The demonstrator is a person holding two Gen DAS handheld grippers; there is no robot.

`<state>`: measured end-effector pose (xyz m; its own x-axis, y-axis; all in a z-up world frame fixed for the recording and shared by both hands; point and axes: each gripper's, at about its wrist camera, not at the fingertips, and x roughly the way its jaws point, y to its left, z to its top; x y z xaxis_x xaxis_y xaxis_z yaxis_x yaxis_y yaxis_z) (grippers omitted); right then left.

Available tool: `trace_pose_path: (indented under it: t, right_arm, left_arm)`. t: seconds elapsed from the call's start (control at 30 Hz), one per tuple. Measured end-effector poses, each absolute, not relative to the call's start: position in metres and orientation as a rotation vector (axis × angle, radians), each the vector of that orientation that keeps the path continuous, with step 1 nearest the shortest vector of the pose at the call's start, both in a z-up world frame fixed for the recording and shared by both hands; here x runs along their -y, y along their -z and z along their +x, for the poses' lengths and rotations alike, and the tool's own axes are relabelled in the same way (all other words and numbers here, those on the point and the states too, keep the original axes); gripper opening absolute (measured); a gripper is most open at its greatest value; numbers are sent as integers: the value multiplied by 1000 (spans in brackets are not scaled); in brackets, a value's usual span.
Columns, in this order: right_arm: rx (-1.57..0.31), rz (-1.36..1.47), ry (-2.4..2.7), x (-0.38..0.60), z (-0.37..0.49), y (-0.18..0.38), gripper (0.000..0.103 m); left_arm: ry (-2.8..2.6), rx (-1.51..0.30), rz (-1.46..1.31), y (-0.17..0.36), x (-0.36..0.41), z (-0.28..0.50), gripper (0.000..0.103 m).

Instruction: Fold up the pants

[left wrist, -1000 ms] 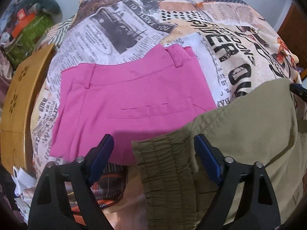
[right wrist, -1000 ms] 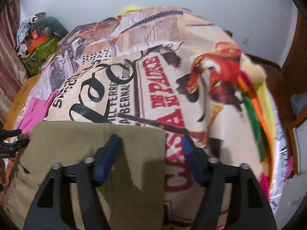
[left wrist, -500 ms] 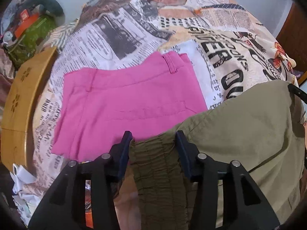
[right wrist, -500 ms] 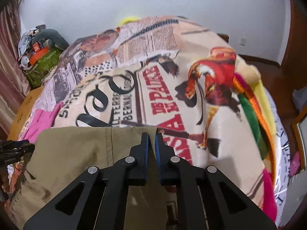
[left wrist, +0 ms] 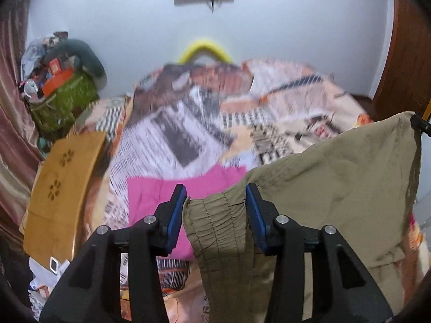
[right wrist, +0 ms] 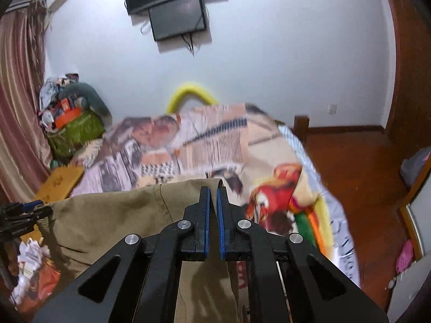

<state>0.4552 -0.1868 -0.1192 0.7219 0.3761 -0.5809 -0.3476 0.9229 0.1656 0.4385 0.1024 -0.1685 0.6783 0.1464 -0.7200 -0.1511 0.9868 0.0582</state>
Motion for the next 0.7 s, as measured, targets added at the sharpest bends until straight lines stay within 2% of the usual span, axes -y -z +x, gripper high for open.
trace_pose_path:
  t: [0.17,0.37,0.4,0.43,0.47,0.7]
  right_arm:
    - [-613,32,-414,189,431,89,3]
    - [-614,51,-439,196,392,87,2]
    - [-618,56,-444,198,388,87,2]
    - [-617,62,-451,199,379,86,2]
    - [-618,58,-458,201,371,86,2]
    - [-635,57,-509,202,318,93,2]
  left_arm:
    - [-136,-758,27,139,-90,416,45]
    - [-123,-777,14,135,-87,387,44]
    - [-122,-781,11,135,-88,382,39]
    - [-112,-786,7,135,-88,376,27]
    - [-114,-795,6,135,-89,372,5]
    - [-102,-843,-20,144,-97,337,5]
